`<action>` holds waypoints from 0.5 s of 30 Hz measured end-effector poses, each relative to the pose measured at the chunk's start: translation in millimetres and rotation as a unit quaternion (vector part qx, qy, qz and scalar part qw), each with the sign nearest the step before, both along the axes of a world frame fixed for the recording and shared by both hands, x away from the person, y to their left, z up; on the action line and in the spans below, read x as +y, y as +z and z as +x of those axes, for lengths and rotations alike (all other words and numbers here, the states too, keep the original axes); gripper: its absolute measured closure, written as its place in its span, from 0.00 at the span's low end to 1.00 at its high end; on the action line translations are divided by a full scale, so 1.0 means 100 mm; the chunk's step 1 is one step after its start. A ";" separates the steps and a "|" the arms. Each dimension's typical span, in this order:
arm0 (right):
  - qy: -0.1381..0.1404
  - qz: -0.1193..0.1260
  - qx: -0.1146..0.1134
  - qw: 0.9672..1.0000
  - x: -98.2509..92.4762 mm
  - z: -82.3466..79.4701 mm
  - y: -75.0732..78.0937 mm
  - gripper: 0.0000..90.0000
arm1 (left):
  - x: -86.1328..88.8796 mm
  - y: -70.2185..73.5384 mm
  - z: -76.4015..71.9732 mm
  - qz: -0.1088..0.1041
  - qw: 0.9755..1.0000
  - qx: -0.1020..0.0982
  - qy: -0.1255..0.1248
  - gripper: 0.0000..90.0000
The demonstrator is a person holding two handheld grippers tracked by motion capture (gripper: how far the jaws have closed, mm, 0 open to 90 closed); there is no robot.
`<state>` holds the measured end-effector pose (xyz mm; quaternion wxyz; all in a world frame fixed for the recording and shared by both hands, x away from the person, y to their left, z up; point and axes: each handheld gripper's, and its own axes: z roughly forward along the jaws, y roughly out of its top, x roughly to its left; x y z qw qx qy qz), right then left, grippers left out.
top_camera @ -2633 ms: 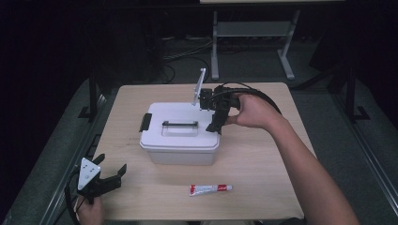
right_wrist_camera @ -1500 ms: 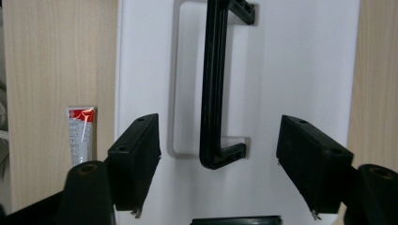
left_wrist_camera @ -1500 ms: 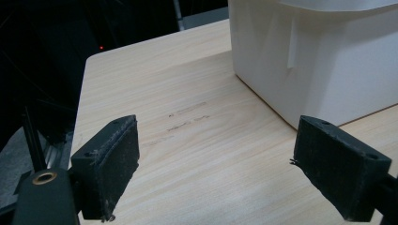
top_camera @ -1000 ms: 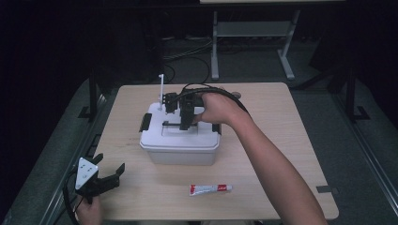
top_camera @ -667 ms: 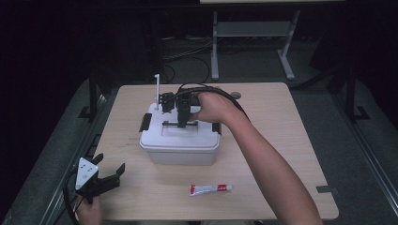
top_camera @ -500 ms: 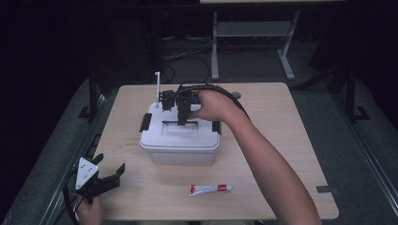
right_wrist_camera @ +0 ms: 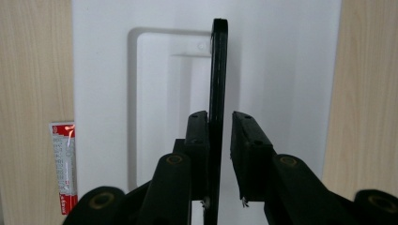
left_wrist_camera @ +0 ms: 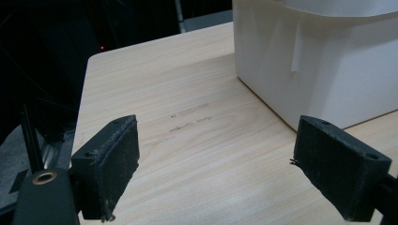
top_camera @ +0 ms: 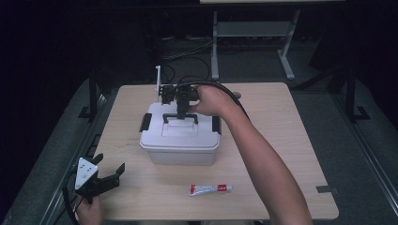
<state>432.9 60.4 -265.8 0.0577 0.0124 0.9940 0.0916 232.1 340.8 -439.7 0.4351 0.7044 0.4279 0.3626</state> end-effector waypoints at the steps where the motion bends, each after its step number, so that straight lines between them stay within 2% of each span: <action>1: 0.000 -0.001 0.002 1.000 0.00 0.01 0.00 0.86 | 0.00 0.00 0.00 0.000 1.000 0.000 0.000 0.16; 15: 0.000 0.010 0.021 1.000 0.00 0.09 -0.03 0.92 | 0.00 0.00 0.00 -0.001 1.000 0.000 0.001 0.16</action>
